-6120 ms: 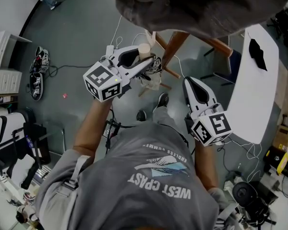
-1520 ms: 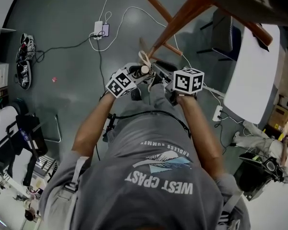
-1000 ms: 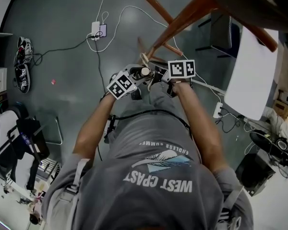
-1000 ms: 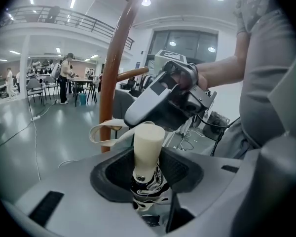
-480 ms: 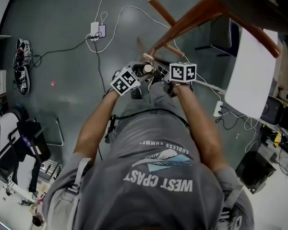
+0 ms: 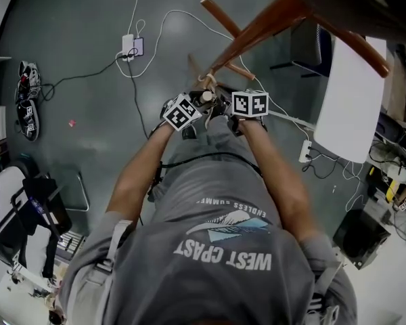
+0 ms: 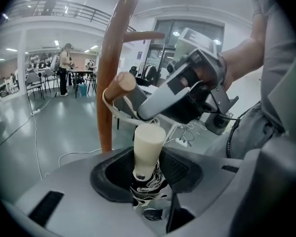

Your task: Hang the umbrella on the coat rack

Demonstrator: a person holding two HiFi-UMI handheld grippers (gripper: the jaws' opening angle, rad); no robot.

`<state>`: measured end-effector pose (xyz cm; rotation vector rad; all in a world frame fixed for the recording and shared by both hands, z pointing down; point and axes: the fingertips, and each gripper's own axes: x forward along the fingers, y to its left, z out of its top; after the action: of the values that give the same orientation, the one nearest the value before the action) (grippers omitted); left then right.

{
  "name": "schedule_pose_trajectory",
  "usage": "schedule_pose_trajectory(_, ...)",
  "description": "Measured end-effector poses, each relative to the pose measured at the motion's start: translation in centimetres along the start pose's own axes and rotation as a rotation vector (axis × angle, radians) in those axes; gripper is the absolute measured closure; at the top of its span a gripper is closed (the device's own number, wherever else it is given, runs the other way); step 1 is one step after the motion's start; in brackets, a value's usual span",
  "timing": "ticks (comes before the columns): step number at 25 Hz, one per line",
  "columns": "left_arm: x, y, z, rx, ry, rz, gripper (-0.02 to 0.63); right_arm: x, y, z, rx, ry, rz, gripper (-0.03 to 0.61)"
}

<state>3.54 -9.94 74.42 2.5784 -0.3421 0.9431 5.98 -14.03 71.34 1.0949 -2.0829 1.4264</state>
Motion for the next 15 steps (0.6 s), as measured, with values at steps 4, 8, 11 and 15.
schedule_pose_trajectory(4, 1.4, 0.7, -1.3, -0.017, 0.049, 0.023, 0.442, 0.0, -0.8, -0.2, -0.01, 0.014, -0.039, 0.548)
schedule_pose_trajectory(8, 2.5, 0.9, -3.3, 0.01, 0.155, 0.053, 0.442, 0.0, -0.7, -0.7, -0.043, 0.038, -0.053, 0.546)
schedule_pose_trajectory(11, 2.8, 2.0, -3.5, -0.046, 0.143, 0.114, 0.443, -0.5, -1.2, -1.1, -0.063, 0.048, -0.068, 0.546)
schedule_pose_trajectory(15, 1.1, 3.5, -0.9, -0.066, 0.055, 0.174, 0.535, -1.5, -1.9, -1.8, -0.068, 0.054, -0.073, 0.546)
